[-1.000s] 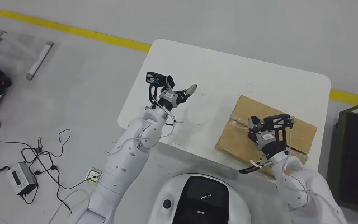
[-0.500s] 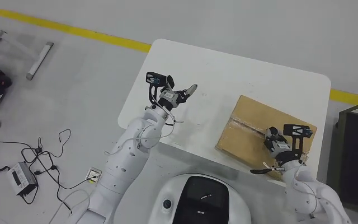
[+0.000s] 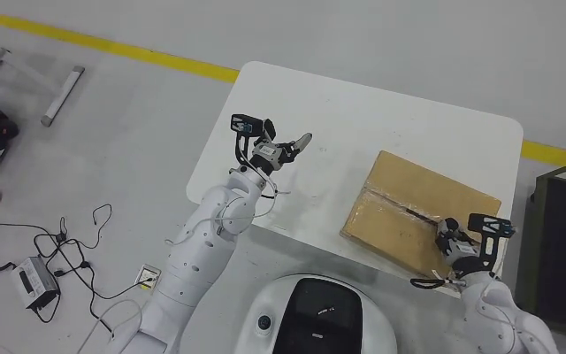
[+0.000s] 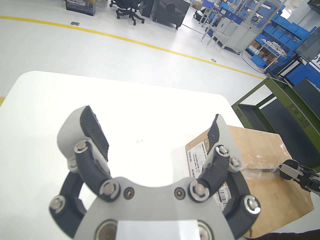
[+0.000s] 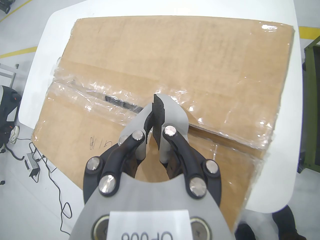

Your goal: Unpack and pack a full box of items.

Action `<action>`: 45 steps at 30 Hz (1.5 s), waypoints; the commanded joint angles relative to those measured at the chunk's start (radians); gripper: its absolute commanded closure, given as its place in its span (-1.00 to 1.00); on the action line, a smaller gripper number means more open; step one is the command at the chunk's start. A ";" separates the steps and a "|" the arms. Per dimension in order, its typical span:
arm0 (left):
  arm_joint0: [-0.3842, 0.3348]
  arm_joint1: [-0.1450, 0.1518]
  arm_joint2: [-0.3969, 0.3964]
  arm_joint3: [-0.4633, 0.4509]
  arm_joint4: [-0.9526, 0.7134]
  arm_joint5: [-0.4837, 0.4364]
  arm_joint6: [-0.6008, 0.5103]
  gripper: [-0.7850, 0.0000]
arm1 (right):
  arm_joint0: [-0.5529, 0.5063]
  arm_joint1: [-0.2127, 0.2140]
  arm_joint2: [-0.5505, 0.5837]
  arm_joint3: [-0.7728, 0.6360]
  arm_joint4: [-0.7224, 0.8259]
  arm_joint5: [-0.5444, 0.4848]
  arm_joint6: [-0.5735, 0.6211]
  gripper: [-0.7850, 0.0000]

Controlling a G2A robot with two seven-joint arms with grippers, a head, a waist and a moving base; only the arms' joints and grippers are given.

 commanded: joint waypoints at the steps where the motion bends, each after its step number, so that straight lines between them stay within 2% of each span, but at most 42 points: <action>1: 0.000 0.000 0.000 0.000 0.000 0.000 0.000 -1.00 | -0.007 0.000 0.013 -0.013 0.005 0.000 -0.001 1.00; 10: 0.000 0.000 0.000 0.000 0.000 0.000 0.000 -1.00 | -0.148 -0.003 0.120 -0.230 0.062 -0.052 -0.018 1.00; 12: 0.000 0.000 0.000 0.000 0.000 0.000 0.000 -1.00 | -0.166 -0.004 0.114 -0.289 0.071 -0.081 -0.030 1.00; 15: 0.000 0.000 0.000 0.000 0.000 0.000 0.000 -1.00 | -0.132 -0.004 0.070 -0.289 0.036 -0.124 -0.039 1.00; 18: 0.000 0.000 0.000 0.000 0.000 0.000 0.000 -1.00 | -0.030 -0.003 -0.013 -0.238 -0.046 -0.149 -0.025 1.00; 24: 0.000 0.000 0.000 0.000 0.000 0.000 0.000 -1.00 | 0.234 -0.016 -0.234 -0.036 -0.138 -0.148 0.013 1.00; 29: 0.000 0.000 0.000 0.000 0.000 0.000 0.000 -1.00 | 0.339 -0.030 -0.338 0.062 -0.153 -0.133 0.019 1.00; 35: 0.000 0.000 0.000 0.000 0.000 0.000 0.000 -1.00 | 0.372 -0.040 -0.362 0.162 -0.156 -0.070 0.024 1.00; 45: 0.000 0.000 0.000 0.000 0.000 0.000 0.000 -1.00 | 0.272 -0.030 -0.230 0.140 -0.096 -0.059 0.025 1.00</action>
